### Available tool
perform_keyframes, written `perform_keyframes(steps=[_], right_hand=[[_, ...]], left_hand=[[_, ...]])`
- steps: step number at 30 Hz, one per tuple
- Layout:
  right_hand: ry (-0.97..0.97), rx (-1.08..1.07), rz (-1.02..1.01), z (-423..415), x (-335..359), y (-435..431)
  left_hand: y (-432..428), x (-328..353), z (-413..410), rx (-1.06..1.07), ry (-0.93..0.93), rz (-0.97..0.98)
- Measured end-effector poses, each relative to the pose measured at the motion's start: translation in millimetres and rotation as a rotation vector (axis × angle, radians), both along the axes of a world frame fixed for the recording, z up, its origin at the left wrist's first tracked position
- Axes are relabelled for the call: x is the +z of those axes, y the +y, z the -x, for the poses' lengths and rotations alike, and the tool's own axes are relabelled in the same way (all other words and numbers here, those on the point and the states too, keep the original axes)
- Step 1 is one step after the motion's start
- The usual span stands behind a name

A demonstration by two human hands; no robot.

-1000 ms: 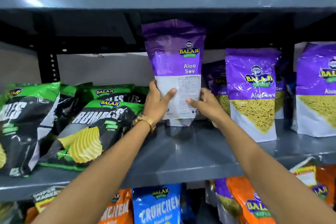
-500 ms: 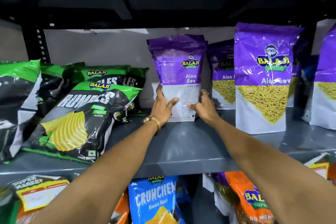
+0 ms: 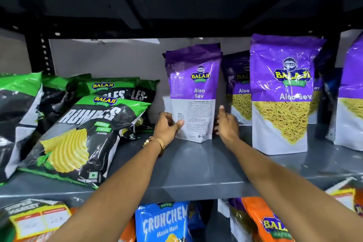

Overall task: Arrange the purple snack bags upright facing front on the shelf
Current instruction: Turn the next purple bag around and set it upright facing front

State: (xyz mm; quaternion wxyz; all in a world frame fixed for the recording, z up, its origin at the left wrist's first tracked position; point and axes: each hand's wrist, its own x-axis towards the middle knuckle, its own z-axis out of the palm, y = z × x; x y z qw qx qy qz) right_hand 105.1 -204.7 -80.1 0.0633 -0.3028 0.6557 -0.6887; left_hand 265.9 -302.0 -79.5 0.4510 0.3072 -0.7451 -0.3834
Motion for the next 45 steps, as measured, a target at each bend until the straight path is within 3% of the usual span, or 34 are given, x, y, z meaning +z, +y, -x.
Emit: perform_keyframes(steps=[5, 8, 10, 13, 17, 21, 23, 28, 32, 39, 45], right_hand=[[0.292, -0.102, -0.063, -9.3, -1.5, 6.8], [0.131, 0.034, -0.01, -13.5, 2.5, 0.9], [-0.027, 0.194, 0.056, -16.3, 6.0, -0.6], [-0.034, 0.375, 0.095, -21.9, 7.0, 2.6], [0.174, 0.262, 0.044, -22.2, 3.7, 12.1], [0.227, 0.189, 0.128, -27.1, 6.9, 15.6], [0.237, 0.15, 0.131, -27.9, 6.0, 12.9], [0.095, 0.1, 0.135, -20.1, 7.6, 5.7], [-0.151, 0.297, 0.156, -22.0, 11.3, 3.1], [-0.106, 0.224, 0.143, -26.6, 11.8, 7.2], [0.109, 0.143, -0.101, -36.6, 11.0, 19.3]], left_hand=[[5.6, 2.0, -2.9, 0.229, -0.064, 0.168], [20.5, 8.3, -0.1, 0.117, 0.024, 0.219], [31.8, 8.0, 1.1, -0.015, -0.022, 0.158], [32.6, 7.7, 0.0, -0.128, -0.095, 0.003], [28.6, 10.1, -2.6, -0.2, -0.02, -0.062], [25.9, 11.0, -5.5, -0.053, 0.014, -0.051], [21.7, 10.2, -7.2, -0.116, 0.109, -0.103], [10.5, 10.9, -18.9, -0.339, 0.189, -0.222], [3.2, 8.1, -13.1, -0.407, 0.231, -0.306], [3.2, 3.0, -9.7, -0.2, 0.176, -0.165], [11.7, 6.2, -15.4, -0.132, 0.07, -0.055]])
